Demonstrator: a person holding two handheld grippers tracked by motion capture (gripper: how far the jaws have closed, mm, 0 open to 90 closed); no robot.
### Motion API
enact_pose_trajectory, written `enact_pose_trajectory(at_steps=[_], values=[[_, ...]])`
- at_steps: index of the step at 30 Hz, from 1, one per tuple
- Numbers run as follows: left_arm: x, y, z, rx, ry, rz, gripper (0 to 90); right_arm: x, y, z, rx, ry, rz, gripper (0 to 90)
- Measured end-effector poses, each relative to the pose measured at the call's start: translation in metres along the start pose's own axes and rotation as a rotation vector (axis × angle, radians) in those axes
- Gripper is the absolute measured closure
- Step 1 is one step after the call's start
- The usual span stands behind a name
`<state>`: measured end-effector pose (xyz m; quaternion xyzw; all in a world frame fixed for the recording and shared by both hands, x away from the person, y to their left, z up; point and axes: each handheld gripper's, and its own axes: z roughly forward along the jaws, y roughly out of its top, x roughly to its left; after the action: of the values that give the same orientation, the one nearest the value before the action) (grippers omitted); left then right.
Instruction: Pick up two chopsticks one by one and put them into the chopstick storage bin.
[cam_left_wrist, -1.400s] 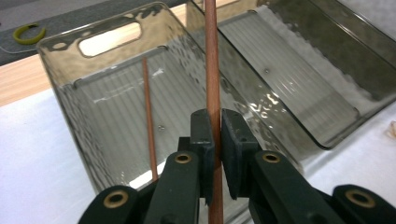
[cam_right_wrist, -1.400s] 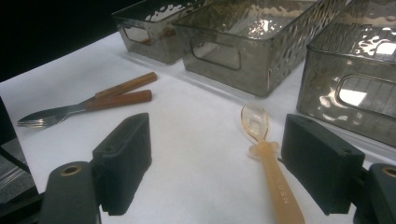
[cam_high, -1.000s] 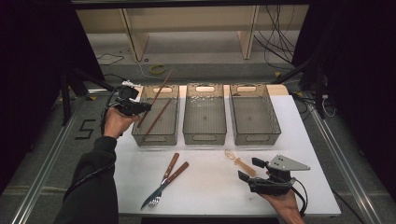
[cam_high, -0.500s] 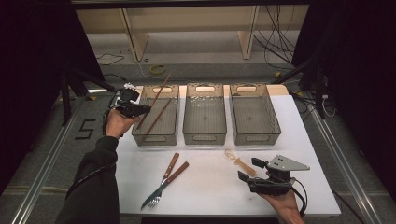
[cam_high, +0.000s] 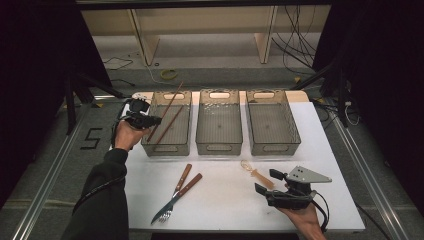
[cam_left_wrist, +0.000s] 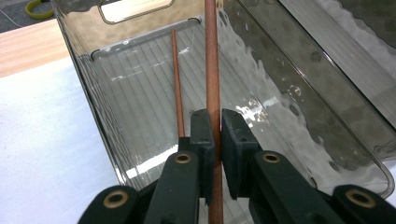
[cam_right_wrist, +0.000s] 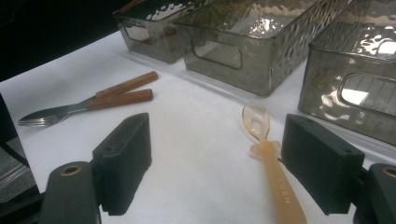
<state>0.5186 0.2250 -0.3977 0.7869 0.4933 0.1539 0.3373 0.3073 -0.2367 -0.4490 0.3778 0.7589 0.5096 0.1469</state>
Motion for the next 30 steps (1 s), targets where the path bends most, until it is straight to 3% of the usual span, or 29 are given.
enact_pose_trajectory(at_steps=[23, 26, 30], values=[[0.007, -0.013, 0.015, 0.045, 0.010, -0.038, 81.6, 0.000, 0.000, 0.000, 0.002, 0.000, 0.002, 25.3], [0.005, -0.013, 0.015, 0.043, 0.001, -0.020, 69.4, 0.000, 0.000, 0.000, 0.002, 0.000, 0.001, 25.3], [0.002, -0.009, 0.008, 0.024, -0.012, -0.032, 57.5, 0.000, 0.000, 0.000, 0.005, 0.001, 0.002, 25.3]])
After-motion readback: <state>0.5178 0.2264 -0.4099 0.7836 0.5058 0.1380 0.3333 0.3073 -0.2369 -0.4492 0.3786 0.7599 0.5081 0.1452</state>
